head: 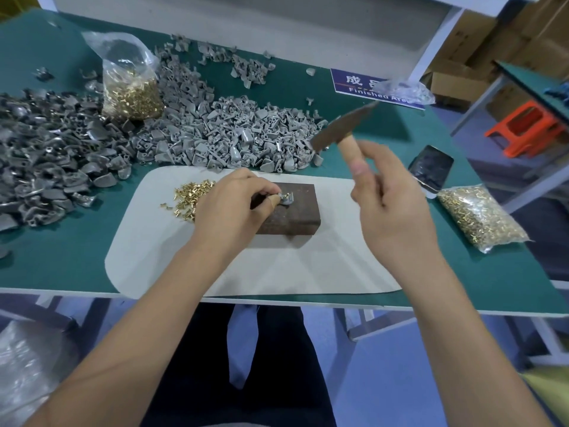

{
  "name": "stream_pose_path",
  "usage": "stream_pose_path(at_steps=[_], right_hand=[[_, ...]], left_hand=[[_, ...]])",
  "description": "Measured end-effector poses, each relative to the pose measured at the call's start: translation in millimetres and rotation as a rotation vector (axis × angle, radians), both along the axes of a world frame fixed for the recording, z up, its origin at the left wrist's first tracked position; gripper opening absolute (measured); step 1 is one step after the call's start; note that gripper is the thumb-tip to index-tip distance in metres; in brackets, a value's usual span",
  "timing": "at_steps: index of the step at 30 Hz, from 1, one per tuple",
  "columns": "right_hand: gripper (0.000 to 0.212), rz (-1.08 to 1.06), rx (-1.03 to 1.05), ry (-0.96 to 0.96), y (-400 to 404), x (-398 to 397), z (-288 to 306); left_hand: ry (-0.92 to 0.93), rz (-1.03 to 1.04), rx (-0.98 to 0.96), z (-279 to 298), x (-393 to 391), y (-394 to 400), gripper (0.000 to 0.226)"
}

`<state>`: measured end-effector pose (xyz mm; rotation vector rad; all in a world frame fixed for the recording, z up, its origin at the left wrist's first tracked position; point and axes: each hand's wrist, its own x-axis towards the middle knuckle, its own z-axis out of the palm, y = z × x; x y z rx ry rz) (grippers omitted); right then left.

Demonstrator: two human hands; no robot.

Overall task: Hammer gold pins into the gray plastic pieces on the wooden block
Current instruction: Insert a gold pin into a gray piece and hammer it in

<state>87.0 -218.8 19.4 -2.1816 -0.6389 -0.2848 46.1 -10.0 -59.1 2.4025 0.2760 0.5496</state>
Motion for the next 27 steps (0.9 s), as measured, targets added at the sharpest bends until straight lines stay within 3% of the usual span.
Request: stream_pose_path(at_steps=[2,6,11,19,24,27], right_hand=[[0.024,0.012,0.055,-0.033,0.1,-0.3,2.4],[0.028,-0.011,-0.205,0.102,-1.3,2.8,-13.8],[0.028,-0.062,-0.270,0.145,5.9,-2.6,-32.8],[0.029,-0.175,-0.077,0.007,12.0,-10.5,-25.4],[0.030,-0.089,-0.334,0.077,15.8,-16.6,-25.3],[0.031,-0.172,-0.174,0.014,13.2,-10.8,-22.1]], left_hand=[[0.000,-0.003,-0.001,-0.3,0.6,-1.0,0.009],[-0.005,0.015,0.008,1.1,1.0,-0.5,0.010],[0.014,0.010,0.066,5.8,0.9,0.5,0.011],[0.027,-0.034,0.208,15.3,2.3,3.3,0.008],[0.001,-0.002,0.234,13.6,2.3,2.7,0.005],[-0.004,-0.010,0.230,12.8,3.3,3.7,0.007]])
